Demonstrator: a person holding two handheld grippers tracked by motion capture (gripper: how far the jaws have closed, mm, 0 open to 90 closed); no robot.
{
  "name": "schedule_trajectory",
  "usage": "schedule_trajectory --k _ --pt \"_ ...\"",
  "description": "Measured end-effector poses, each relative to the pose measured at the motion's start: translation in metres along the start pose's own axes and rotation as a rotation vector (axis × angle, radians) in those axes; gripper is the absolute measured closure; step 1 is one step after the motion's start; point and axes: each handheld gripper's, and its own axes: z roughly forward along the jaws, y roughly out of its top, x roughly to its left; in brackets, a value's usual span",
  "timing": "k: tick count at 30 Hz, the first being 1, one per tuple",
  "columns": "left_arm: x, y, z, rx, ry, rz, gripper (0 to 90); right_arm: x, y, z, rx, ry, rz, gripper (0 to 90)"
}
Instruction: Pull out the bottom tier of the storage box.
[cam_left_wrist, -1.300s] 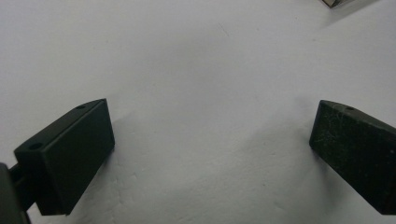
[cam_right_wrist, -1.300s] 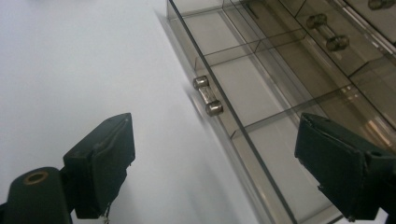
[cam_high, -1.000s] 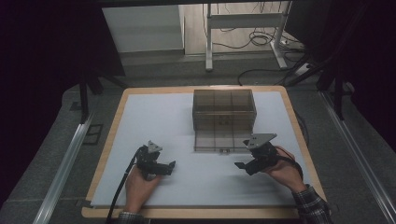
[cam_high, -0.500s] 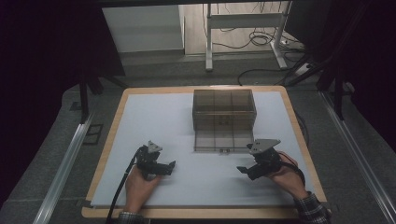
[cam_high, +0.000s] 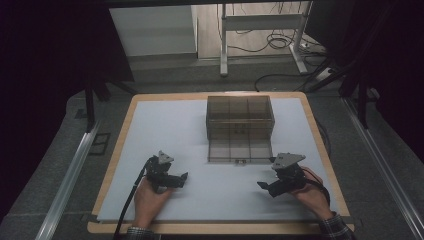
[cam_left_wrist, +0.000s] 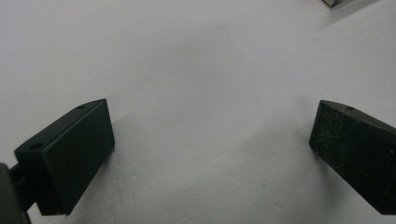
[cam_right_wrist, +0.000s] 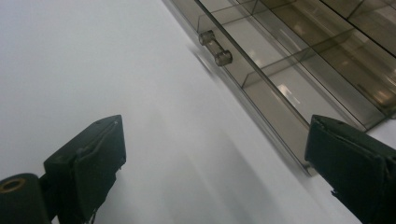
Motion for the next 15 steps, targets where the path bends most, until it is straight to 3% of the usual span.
schedule_trajectory --k 15 --pt "0.000 0.000 0.000 -0.001 0.001 0.000 0.0 -0.001 -0.018 -0.015 -0.005 -0.043 0.026 3.9"
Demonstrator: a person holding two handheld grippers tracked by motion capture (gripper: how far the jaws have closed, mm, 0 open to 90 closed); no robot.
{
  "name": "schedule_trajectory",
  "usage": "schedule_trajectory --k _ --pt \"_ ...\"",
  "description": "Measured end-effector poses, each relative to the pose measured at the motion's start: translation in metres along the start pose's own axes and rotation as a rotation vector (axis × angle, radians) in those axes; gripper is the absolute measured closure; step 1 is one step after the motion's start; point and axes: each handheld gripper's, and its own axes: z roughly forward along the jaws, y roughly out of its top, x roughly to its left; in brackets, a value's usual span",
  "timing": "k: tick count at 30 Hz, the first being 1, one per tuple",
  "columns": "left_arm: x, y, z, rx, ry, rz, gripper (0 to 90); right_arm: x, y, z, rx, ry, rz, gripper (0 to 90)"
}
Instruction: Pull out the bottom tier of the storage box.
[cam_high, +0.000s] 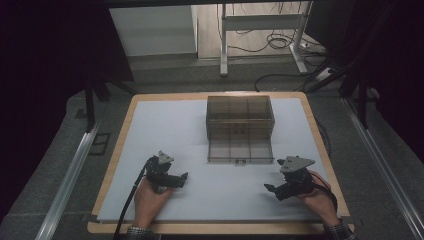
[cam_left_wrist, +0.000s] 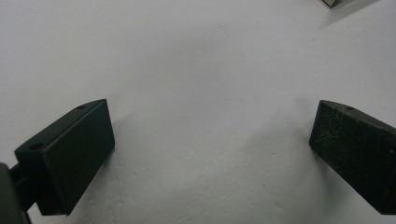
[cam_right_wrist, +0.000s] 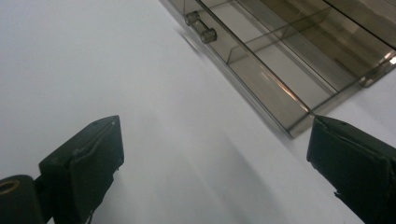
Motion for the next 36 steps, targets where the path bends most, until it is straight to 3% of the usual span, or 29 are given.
schedule_trajectory --k 9,13,36 --pt "0.000 0.000 0.000 0.004 0.000 0.005 0.0 -0.001 -0.010 -0.009 -0.001 -0.020 0.034 2.6" --pt "0.000 0.000 0.000 0.004 0.000 0.004 0.0 -0.002 -0.017 -0.012 -0.002 -0.021 0.076 1.9" --pt "0.000 0.000 0.000 0.004 0.001 0.004 0.0 -0.001 -0.047 -0.020 0.023 -0.025 0.154 1.7"
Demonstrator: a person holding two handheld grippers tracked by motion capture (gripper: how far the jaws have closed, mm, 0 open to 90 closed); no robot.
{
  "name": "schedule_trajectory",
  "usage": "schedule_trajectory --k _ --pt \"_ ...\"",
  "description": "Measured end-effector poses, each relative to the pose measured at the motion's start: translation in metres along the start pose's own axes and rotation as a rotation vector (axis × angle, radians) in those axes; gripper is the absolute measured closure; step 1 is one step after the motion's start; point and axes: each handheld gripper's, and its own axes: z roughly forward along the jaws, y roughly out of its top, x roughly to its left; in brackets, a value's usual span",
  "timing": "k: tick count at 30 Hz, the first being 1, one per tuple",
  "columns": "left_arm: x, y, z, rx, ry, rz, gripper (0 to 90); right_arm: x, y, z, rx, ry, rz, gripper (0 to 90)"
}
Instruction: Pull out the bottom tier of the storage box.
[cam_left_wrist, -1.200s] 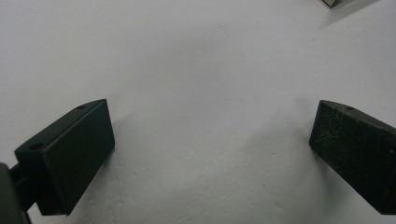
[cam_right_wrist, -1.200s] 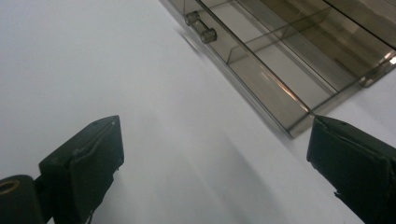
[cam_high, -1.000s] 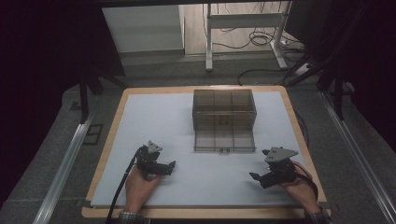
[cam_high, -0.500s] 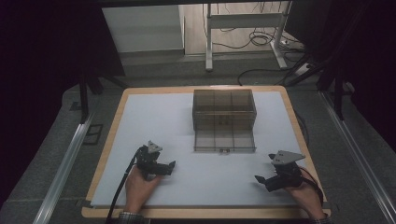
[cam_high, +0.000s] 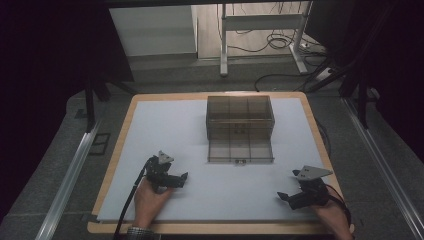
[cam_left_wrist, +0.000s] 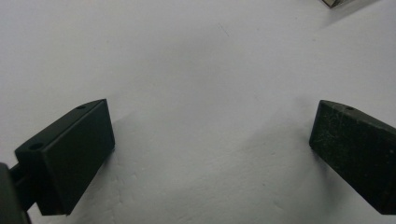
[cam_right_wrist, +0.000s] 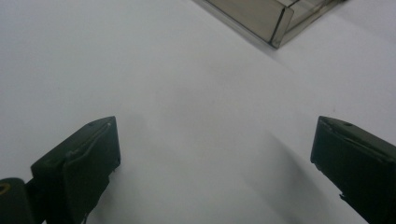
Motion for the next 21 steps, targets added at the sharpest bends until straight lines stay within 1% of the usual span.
schedule_trajectory --k 3,6,10,11,17,21 --pt "-0.0001 0.0000 0.0000 0.000 0.000 0.000 0.0 -0.0003 -0.0037 -0.0002 0.014 -0.002 0.007 1.7" --pt "-0.0001 0.0000 0.0000 0.000 0.000 0.000 0.0 0.0000 -0.0041 -0.0008 0.012 -0.004 0.006 1.7" --pt "0.0000 0.0000 0.0000 0.000 0.000 0.000 0.0 -0.0012 -0.0036 0.0024 0.044 0.010 0.020 1.5" --pt "0.0000 -0.0001 0.0000 0.000 0.000 0.000 0.0 -0.0020 -0.0037 0.0025 0.044 0.015 0.027 1.5" --pt "-0.0001 -0.0001 0.0000 0.000 0.001 0.000 0.0 -0.0016 -0.0039 0.0026 0.044 0.013 0.024 1.4" --pt "0.0002 0.0001 0.0006 0.000 -0.001 -0.010 0.0 -0.0015 -0.0041 0.0028 0.044 0.013 0.024 1.4"
